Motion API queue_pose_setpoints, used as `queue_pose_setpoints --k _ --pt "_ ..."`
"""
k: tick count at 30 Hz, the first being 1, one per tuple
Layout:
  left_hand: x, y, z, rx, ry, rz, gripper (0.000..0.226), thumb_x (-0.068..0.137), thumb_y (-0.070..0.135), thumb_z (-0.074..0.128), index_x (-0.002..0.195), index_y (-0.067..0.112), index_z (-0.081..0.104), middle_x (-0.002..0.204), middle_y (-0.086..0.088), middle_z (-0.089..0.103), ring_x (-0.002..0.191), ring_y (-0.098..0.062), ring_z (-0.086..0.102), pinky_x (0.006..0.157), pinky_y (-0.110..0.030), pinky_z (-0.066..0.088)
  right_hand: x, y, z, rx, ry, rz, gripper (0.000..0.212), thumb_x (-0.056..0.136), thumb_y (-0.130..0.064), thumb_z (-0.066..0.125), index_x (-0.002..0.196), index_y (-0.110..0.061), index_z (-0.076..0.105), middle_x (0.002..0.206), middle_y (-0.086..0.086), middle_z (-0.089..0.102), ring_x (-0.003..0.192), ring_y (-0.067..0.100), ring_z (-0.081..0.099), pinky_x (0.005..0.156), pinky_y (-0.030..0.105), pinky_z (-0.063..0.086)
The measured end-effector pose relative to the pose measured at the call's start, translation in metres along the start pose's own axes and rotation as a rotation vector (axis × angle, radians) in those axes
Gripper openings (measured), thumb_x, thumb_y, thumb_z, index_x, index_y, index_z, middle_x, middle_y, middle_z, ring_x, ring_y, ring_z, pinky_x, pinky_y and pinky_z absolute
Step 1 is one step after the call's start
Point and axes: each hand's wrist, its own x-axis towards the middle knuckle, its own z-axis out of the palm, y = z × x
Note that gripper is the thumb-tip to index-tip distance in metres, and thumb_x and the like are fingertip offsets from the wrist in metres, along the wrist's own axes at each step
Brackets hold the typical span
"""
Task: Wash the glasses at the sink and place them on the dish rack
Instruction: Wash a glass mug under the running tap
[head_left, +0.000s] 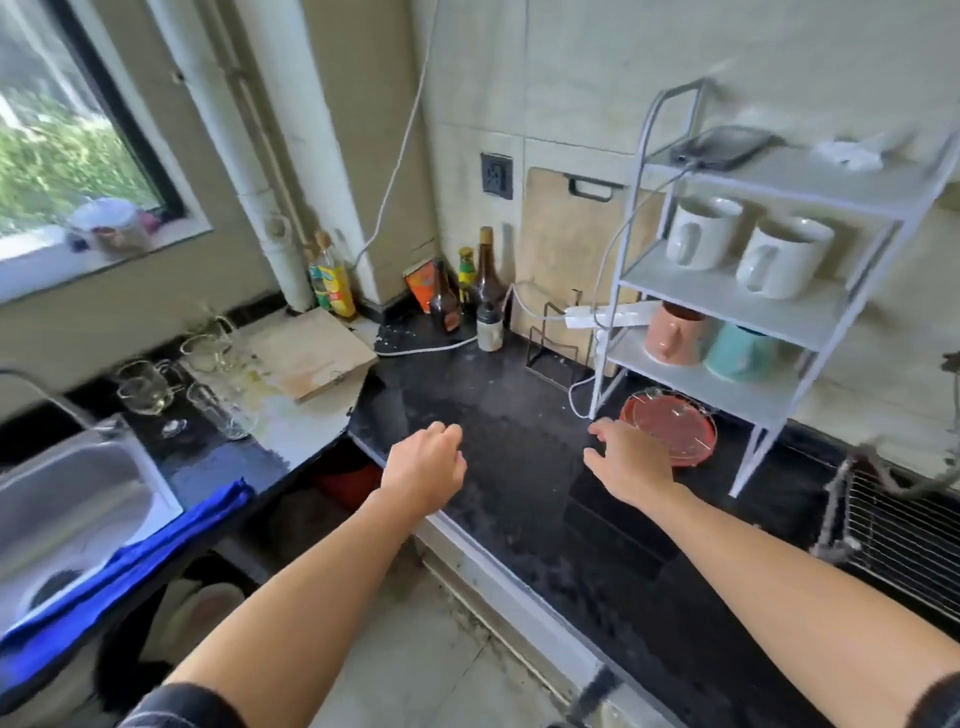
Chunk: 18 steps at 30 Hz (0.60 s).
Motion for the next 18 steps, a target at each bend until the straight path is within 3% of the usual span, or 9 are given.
queue_pose_setpoints --k 4,9,13,18 --pt "0.017 -0.063 -0.006 -0.021 0.014 -0.097 0.018 0.098 0.026 0.042 0.102 0.013 0.054 0.101 -0.005 0.057 0.09 -0.027 0.061 0.071 -0.036 0.048 0.062 -0.068 0.03 -0.019 -0.054 -0.116 0.038 0.095 -0.037 0.053 0.13 -0.024 0.054 0.127 -0.001 0.06 0.109 0.025 0.061 0.084 0.035 0.048" --pt "0.042 -0.143 -0.011 -0.093 -0.01 -0.258 0.022 0.099 0.027 0.041 0.112 0.015 0.055 0.108 -0.005 0.059 0.091 -0.025 0.059 0.077 -0.036 0.05 0.136 -0.148 0.075 0.004 -0.178 -0.238 0.038 0.095 -0.039 0.052 0.129 -0.025 0.054 0.126 -0.001 0.059 0.11 0.025 0.058 0.088 0.038 0.049" --pt "0.043 -0.2 -0.019 -0.071 0.002 -0.424 0.028 0.098 0.027 0.041 0.119 0.015 0.055 0.118 -0.005 0.059 0.104 -0.029 0.059 0.082 -0.038 0.045 0.175 -0.223 0.103 -0.017 -0.25 -0.362 0.037 0.093 -0.039 0.052 0.128 -0.027 0.054 0.125 -0.003 0.061 0.109 0.023 0.059 0.087 0.037 0.047" --pt "0.024 -0.272 -0.016 -0.075 0.006 -0.603 0.021 0.097 0.027 0.042 0.106 0.014 0.055 0.105 -0.005 0.058 0.095 -0.029 0.06 0.072 -0.035 0.043 0.2 -0.317 0.139 -0.045 -0.35 -0.516 0.04 0.094 -0.038 0.054 0.132 -0.026 0.053 0.126 -0.003 0.062 0.11 0.021 0.06 0.084 0.034 0.048"
